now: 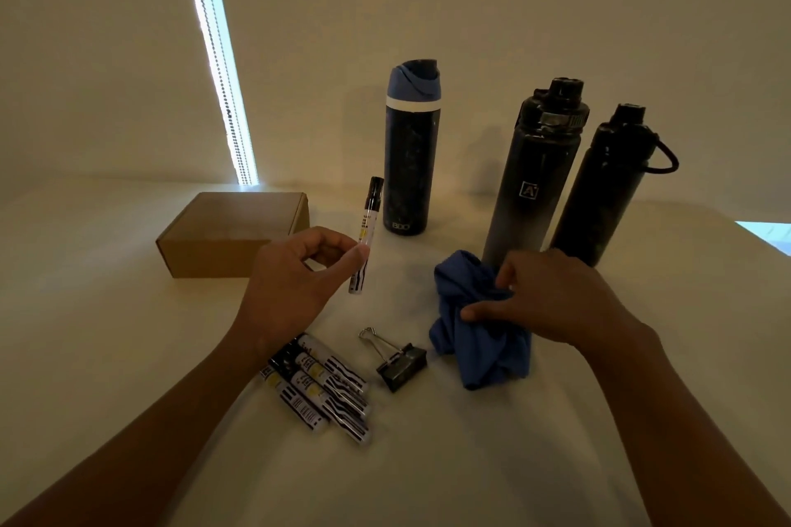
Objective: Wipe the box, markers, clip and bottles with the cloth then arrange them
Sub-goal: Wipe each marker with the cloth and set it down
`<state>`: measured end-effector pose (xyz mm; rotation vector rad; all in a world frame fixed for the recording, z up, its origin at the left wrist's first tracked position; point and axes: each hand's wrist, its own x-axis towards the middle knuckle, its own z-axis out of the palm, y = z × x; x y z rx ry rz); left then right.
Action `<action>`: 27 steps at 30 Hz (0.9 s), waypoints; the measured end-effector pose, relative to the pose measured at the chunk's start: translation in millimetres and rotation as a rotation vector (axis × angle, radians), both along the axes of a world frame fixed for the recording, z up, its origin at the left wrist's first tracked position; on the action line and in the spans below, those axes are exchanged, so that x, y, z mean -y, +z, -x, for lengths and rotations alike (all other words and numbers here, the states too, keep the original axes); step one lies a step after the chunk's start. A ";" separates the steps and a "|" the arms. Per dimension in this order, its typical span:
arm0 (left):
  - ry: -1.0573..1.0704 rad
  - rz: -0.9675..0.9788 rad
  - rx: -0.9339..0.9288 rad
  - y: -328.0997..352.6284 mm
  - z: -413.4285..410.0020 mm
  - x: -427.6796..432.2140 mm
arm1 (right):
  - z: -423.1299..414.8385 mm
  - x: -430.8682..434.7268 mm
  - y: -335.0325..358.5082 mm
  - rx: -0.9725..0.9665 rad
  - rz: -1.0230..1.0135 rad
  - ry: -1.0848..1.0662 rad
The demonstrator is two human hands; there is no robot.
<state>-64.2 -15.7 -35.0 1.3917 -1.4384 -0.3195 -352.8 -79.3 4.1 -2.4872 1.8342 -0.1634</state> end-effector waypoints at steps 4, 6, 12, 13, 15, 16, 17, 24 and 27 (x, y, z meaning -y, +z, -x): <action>0.008 0.005 0.015 0.6 -0.9 0.0 | 1.8 4.4 -1.5 0.067 -0.130 -0.074; 0.009 0.011 0.031 0.2 -0.5 0.4 | 2.4 7.7 -6.0 0.118 -0.158 -0.113; 0.015 0.040 0.079 1.2 -0.7 1.1 | 2.4 3.8 -0.4 0.161 -0.248 -0.067; 0.016 0.042 0.080 1.4 -0.5 0.7 | -1.1 2.9 0.8 0.222 -0.214 -0.036; 0.018 0.041 0.076 2.0 0.0 0.4 | -9.3 1.8 2.6 0.450 -0.092 0.005; 0.018 0.040 0.076 2.3 -0.2 0.1 | -13.5 0.9 3.6 0.594 -0.032 0.007; 0.018 0.041 0.075 2.7 -0.3 0.0 | -16.4 1.0 4.6 0.732 0.007 0.002; 0.023 0.055 0.084 4.3 -1.5 -1.3 | -0.1 3.1 3.6 0.605 -0.438 -0.104; 0.016 0.060 0.085 4.5 -1.4 -1.6 | 3.8 3.4 4.4 0.383 -0.466 -0.142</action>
